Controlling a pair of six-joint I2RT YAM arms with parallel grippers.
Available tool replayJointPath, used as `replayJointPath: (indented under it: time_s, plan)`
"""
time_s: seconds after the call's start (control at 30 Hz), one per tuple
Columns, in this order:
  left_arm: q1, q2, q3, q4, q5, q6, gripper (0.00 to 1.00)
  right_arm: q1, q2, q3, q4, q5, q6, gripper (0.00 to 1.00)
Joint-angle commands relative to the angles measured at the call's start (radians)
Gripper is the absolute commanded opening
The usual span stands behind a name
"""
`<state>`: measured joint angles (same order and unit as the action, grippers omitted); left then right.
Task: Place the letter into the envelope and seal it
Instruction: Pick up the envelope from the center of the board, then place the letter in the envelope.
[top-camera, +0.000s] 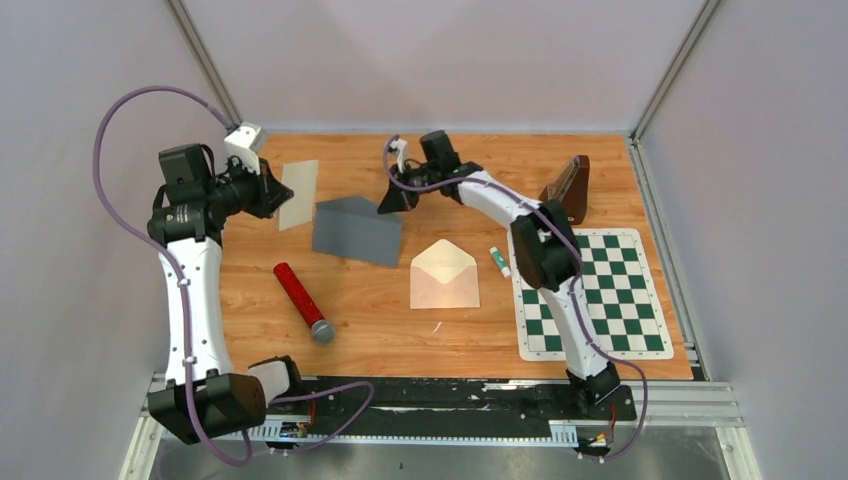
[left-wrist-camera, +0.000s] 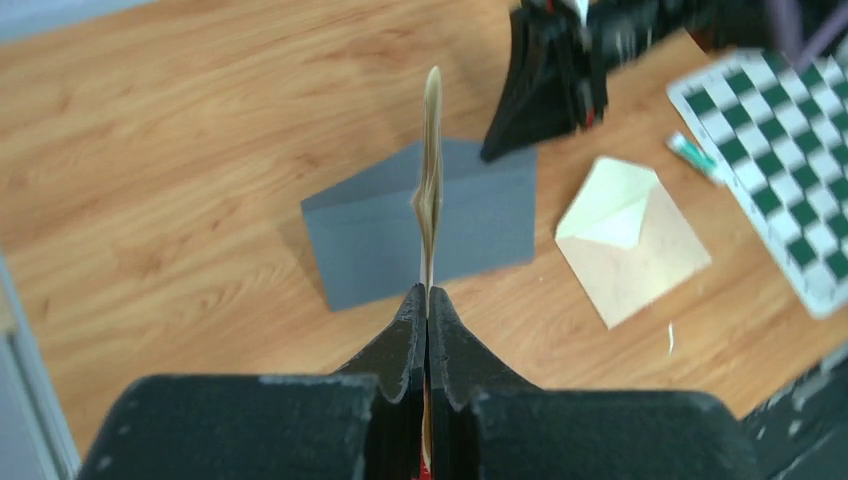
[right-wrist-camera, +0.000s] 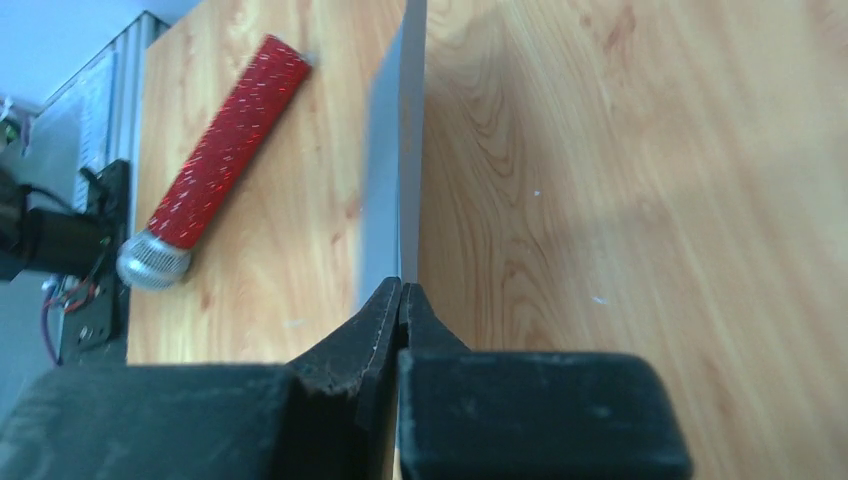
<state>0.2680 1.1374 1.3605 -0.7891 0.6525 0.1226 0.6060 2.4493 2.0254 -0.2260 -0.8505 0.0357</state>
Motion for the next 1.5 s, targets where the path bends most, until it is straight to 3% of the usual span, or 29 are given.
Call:
replayJointPath:
  time_s: [0.0, 0.13, 0.2, 0.37, 0.47, 0.6, 0.83, 1.47]
  plan:
    - [-0.004, 0.019, 0.040, -0.140, 0.355, 0.428, 0.00, -0.062, -0.252, -0.067, -0.089, -0.192, -0.224, 0.00]
    - [-0.111, 0.112, 0.192, -0.361, 0.379, 0.792, 0.00, -0.081, -0.343, -0.098, -0.243, -0.257, -0.324, 0.00]
    - [-0.186, 0.169, 0.257, -0.459, 0.343, 0.904, 0.00, -0.087, -0.373, -0.109, -0.309, -0.254, -0.391, 0.00]
    - [-0.392, 0.247, 0.339, -0.499, 0.238, 1.074, 0.00, -0.092, -0.398, -0.065, -0.553, -0.272, -0.631, 0.00]
    - [-0.470, 0.290, 0.391, -0.528, 0.143, 1.210, 0.00, -0.092, -0.382, -0.021, -0.667, -0.266, -0.668, 0.00]
    - [-0.541, 0.368, 0.487, -0.636, 0.072, 1.316, 0.00, -0.092, -0.396, -0.038, -0.691, -0.251, -0.679, 0.00]
    - [-0.593, 0.390, 0.477, -0.637, -0.037, 1.357, 0.00, -0.092, -0.418, -0.027, -0.692, -0.223, -0.663, 0.00]
    - [-0.682, 0.313, 0.200, -0.204, -0.206, 1.227, 0.00, -0.115, -0.340, 0.085, -0.691, -0.331, -0.581, 0.00]
